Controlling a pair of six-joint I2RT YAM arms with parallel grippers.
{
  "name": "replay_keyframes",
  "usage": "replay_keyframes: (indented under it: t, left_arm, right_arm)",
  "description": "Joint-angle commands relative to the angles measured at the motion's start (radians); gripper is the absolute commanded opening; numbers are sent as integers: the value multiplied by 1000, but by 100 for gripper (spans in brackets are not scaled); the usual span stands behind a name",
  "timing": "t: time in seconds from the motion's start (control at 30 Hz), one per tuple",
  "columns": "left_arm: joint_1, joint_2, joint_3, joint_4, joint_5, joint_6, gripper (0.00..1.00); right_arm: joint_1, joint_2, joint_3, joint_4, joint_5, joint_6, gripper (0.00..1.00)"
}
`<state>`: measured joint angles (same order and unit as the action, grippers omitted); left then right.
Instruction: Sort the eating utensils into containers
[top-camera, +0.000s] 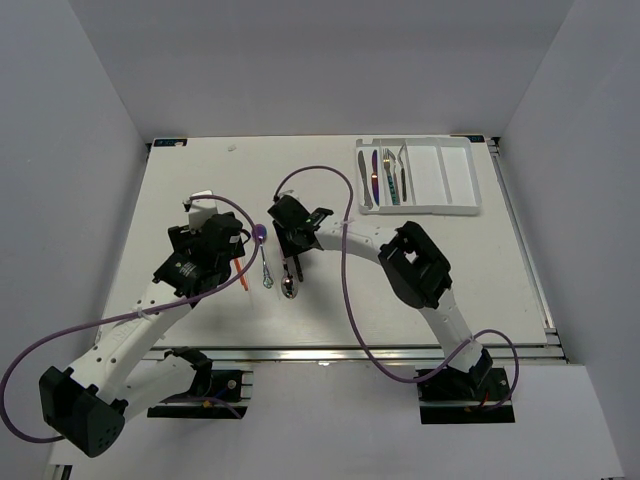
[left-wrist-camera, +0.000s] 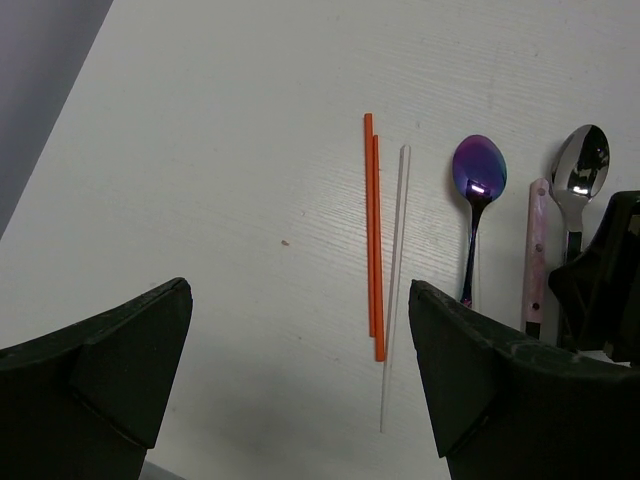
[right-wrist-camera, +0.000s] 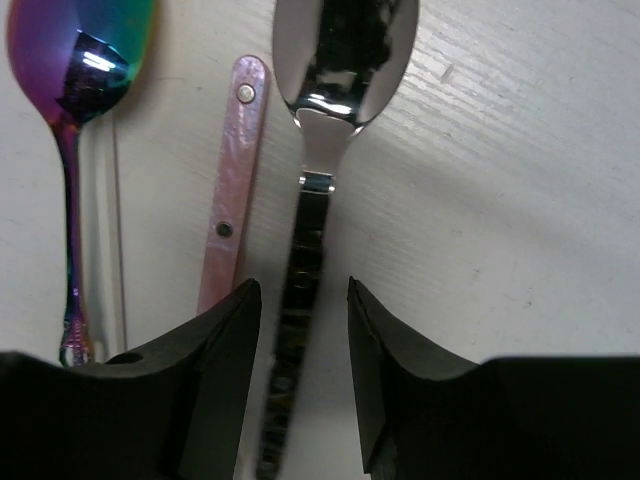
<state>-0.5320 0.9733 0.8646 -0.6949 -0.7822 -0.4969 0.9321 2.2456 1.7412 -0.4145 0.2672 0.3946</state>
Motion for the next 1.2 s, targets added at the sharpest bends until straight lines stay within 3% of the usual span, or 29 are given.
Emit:
replay_keyframes:
  t: [0.0, 0.07, 0.17, 0.27, 0.37, 0.63, 0.8, 0.93, 1.17]
  left_arm:
    - [3, -18, 1, 23, 14, 8, 98]
    - [3, -19, -1, 25, 15, 9, 98]
    - [3, -21, -1, 23, 15, 9, 98]
    - [3, -22, -1, 24, 15, 11, 98]
    - [3, -21, -1, 26, 18, 11, 98]
    - [3, -18, -1, 25, 15, 11, 98]
    - [3, -19, -1, 26, 20, 12, 98]
    - [3, -19, -1, 29, 23, 14, 98]
    - [3, -1, -6, 46, 47, 26, 98]
  right_arm:
    - [5, 15, 44, -23, 24, 12, 45]
    - [5, 23, 40, -24, 24, 12, 41]
    - [-4, 14, 14, -35, 47, 16, 25]
    - [-27, -32, -66, -9, 38, 30, 17]
    - [-50, -99, -138, 23, 44, 30, 0]
    - [-188, -352, -262, 85, -14, -60, 0]
    - [-418, -431, -237, 75, -48, -178, 0]
    - [-606, -327, -56, 16, -95, -305, 0]
    - [-783, -9, 326, -86, -146, -378, 0]
